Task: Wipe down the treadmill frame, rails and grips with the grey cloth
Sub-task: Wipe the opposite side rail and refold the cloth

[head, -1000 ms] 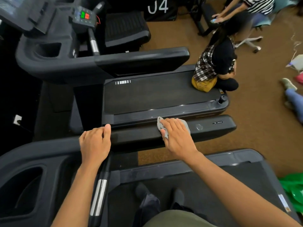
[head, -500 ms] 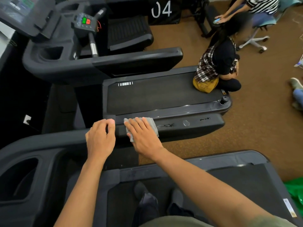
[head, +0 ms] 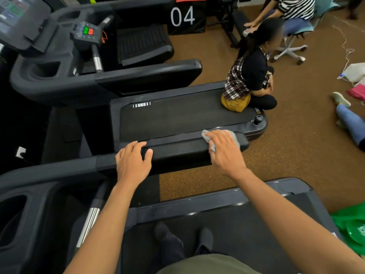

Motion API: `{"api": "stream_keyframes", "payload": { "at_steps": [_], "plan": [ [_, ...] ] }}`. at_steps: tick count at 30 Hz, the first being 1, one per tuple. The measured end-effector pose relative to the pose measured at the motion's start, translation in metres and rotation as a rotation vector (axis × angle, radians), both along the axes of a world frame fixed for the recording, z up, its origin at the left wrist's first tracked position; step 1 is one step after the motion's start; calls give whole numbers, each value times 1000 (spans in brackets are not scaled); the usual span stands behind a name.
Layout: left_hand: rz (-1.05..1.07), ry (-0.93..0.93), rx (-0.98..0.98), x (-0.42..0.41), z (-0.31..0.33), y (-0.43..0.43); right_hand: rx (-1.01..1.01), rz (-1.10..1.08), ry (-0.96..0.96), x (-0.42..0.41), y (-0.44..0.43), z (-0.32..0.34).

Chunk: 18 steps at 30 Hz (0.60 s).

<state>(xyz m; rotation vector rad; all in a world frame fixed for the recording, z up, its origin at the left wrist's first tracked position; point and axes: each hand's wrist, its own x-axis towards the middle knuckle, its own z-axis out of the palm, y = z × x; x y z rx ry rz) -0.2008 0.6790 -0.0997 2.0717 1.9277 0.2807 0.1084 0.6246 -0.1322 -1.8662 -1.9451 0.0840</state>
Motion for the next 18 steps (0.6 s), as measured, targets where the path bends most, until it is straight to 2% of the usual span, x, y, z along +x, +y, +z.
{"api": "stream_keyframes", "payload": {
  "at_steps": [4,8,14,18],
  "plan": [
    [27,-56,12,-12,3,2,-52,-127,10,13,7,-4],
    [106,-100,18,-34,9,4,-107,-232,76,-39,18,2],
    [144,-147,21,-57,16,20,-113,-40,78,-154,32,4],
    [83,-197,23,-49,17,31,-70,35,67,-138,37,0]
  ]
}}
